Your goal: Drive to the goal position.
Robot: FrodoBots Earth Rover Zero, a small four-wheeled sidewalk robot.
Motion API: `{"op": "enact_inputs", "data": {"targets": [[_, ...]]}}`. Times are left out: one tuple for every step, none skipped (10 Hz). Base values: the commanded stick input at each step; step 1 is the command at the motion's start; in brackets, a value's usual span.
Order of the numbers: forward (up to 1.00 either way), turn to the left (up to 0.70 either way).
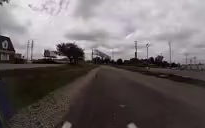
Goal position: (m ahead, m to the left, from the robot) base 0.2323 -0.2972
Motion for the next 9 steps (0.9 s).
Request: {"op": "enact_inputs", "data": {"targets": [[0.45,0.00],[0.45,0.00],[0.45,0.00],[0.45,0.00],[0.45,0.00],[0.45,0.13],[0.45,0.20],[0.45,0.06],[0.45,0.03]]}}
